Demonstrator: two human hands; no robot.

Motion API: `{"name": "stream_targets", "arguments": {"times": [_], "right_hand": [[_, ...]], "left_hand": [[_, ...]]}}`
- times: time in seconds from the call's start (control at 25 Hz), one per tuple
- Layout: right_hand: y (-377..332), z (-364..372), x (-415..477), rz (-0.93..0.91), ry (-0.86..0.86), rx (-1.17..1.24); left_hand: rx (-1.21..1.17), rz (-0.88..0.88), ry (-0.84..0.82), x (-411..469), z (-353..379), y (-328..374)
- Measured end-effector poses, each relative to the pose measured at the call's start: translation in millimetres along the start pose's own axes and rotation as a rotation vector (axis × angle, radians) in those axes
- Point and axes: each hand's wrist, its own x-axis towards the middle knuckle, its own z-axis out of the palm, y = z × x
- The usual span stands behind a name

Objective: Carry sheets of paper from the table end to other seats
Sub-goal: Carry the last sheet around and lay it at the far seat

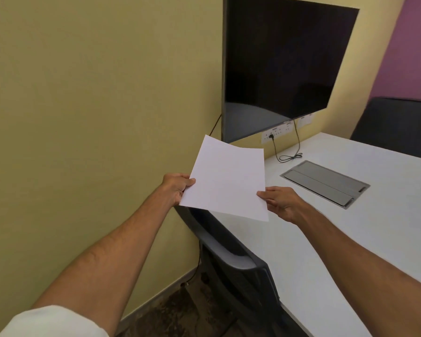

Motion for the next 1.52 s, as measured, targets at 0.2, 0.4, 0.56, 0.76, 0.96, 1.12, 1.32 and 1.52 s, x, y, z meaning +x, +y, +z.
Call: {"name": "stream_targets", "arguments": {"times": [0.2,0.4,0.56,0.76,0.96,1.12,1.32,1.52], "right_hand": [[7.2,-24.1,49.1,0.015,0.142,0.037],[13.3,-50.9,110.9,0.022,0.25,0.077],[17.8,-63.0,149.9,0.017,0.334,0.11],[27.7,-75.8,165.8,0.041,0.444,0.112],[37.2,-76.5,171.0,0.057,0.576,0.147],[42.8,-68.6,164.4,0.074,0.679,0.135],[62.5,-66.6,162.7,0.114,0.748,0.13],[95.8,-76.1,187.1,0.245,0.769,0.099]], "left_hand": [[0.145,0.003,-0.154,82.8,51.2,4.7],[0.249,-0.016,-0.289,156.4,106.7,11.1],[0.314,-0.028,-0.338,204.7,140.8,9.0],[0.392,-0.07,-0.405,241.7,179.9,-6.1],[0.487,-0.056,-0.544,275.2,211.2,-11.2],[0.546,-0.047,-0.666,298.1,224.4,-21.2],[0.62,-0.084,-0.779,321.2,237.5,-46.7],[0.713,-0.138,-0.786,346.7,249.7,-86.6]]}}
